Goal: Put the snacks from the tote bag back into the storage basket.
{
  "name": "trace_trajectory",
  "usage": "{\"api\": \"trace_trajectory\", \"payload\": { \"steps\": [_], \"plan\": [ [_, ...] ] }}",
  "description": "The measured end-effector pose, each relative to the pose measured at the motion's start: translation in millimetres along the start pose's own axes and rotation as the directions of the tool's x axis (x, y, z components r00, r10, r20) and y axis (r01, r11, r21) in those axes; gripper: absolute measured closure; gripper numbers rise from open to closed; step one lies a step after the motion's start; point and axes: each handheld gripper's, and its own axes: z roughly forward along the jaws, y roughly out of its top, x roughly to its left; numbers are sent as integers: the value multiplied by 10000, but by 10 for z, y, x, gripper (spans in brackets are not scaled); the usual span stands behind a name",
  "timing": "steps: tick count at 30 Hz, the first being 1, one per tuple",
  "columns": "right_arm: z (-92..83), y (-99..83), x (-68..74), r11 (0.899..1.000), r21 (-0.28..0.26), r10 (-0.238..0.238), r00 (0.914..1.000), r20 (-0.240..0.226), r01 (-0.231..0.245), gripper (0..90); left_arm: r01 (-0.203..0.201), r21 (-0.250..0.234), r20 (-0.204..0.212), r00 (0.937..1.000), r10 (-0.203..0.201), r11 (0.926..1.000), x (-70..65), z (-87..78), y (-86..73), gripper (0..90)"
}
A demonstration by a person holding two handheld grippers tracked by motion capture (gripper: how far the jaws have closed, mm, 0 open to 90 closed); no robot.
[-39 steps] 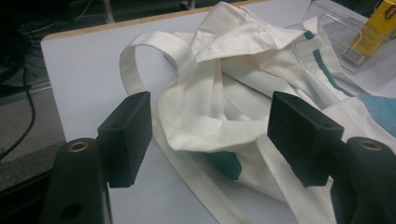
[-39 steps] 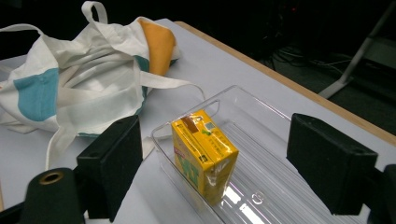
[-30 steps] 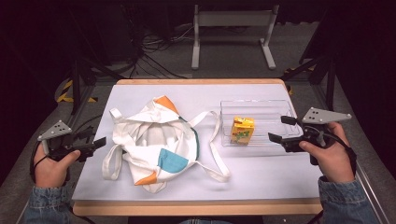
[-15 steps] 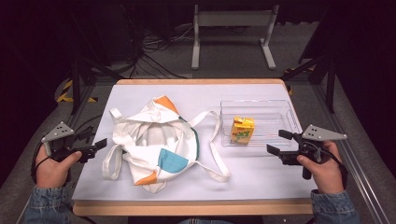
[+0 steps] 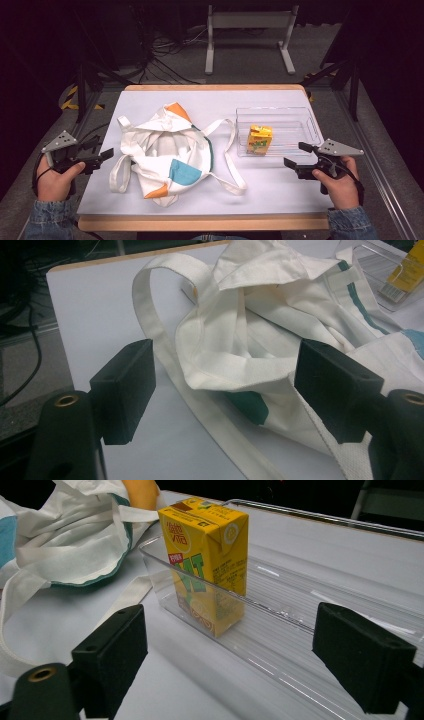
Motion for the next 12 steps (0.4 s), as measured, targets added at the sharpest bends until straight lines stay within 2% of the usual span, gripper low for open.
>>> {"api": "trace_trajectory", "payload": {
  "steps": [8, 12],
  "plan": [
    [-42, 105, -5, 9996, -77, -283, 9996, 44, 283, 121, -34, 68, 8, 10000, 34, 10000, -5, -4, -8, 244],
    [-53, 115, -13, 9996, -221, -157, 9998, -92, 155, 120, -27, 50, -21, 10000, 28, 10000, 0, -19, -16, 241]
  ]
}}
